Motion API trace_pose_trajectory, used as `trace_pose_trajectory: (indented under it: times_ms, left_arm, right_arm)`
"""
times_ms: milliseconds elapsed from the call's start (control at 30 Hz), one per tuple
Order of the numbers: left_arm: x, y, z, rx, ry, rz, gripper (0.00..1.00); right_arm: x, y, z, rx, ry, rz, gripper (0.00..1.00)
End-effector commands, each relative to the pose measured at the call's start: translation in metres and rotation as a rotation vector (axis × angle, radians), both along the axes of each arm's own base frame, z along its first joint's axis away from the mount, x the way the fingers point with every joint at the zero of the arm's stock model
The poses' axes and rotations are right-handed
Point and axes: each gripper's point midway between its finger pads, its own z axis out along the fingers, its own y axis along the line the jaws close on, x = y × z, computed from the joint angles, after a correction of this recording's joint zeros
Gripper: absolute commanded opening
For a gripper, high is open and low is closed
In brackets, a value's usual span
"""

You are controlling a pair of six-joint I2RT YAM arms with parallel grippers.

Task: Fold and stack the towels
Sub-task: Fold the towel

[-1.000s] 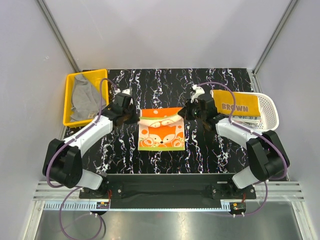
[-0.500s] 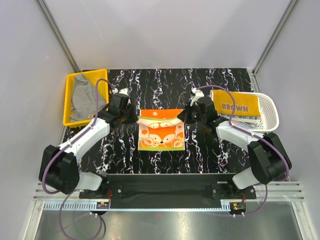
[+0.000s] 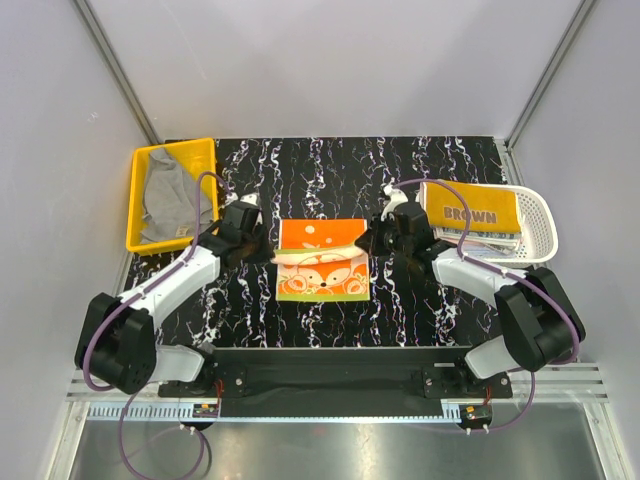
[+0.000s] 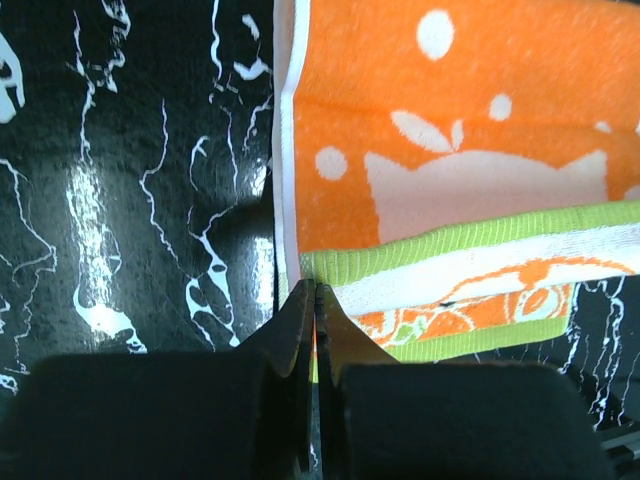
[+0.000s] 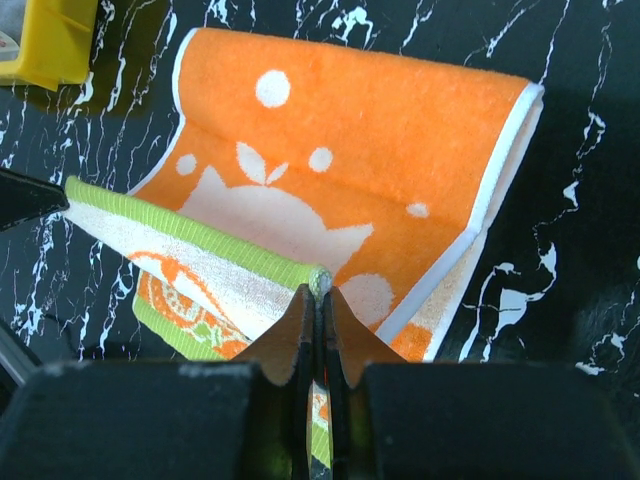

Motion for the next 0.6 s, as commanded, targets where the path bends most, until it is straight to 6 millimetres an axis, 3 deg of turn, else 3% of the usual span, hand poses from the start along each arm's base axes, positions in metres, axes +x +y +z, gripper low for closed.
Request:
trace_pose_trajectory:
  times_ms: [0, 267, 567]
  left_arm:
    - [0.005, -0.004, 0.01, -0.018, -0.062, -0.009, 0.0]
    - [0.0, -0.007, 0.001, -0.024, -0.037, -0.033, 0.0]
    - [0.003, -0.005, 0.033, -0.028, -0.095, -0.029, 0.0]
  right_arm:
    - [-0.002, 0.005, 0.013, 0.037, -0.038, -0.002, 0.0]
    - [-0.004, 0.004, 0.007, 0.034, -0.021, -0.011, 0.0]
    - [-0.007, 0.002, 0.035, 0.051, -0.068, -0.006, 0.0]
